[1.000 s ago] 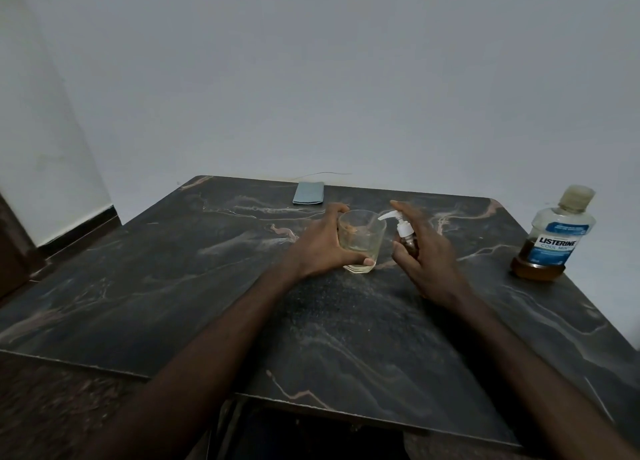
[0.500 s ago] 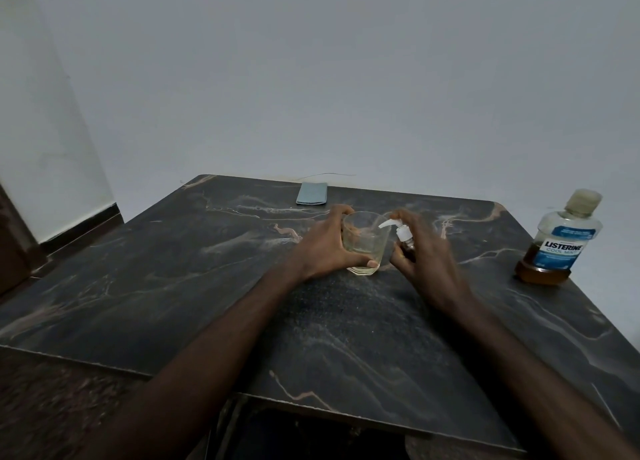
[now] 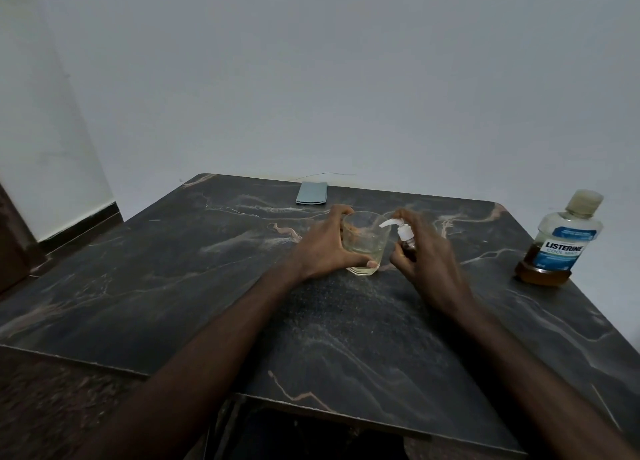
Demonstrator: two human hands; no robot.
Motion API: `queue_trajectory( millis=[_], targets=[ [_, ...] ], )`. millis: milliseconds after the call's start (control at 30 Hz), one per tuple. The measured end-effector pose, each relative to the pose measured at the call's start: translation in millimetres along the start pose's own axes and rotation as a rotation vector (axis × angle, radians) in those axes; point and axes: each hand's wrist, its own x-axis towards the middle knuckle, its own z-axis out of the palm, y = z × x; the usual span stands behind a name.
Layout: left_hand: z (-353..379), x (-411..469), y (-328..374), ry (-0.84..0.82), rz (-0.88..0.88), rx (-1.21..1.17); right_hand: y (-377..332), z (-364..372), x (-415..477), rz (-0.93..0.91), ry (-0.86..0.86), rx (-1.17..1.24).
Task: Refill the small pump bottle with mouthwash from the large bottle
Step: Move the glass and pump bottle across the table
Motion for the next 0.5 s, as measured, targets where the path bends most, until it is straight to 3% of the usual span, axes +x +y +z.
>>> queue_trajectory(
  millis=[233, 500],
  targets=[
    [0.2, 1.6, -2.8, -0.008, 0.010, 0.007, 5.5, -1.0, 1.5, 0.054, 0.006, 0.021],
    [0.9, 1.8, -1.9, -0.015, 0.037, 0.012, 1.4, 2.2, 2.8, -0.019, -0.001, -0.043]
  ],
)
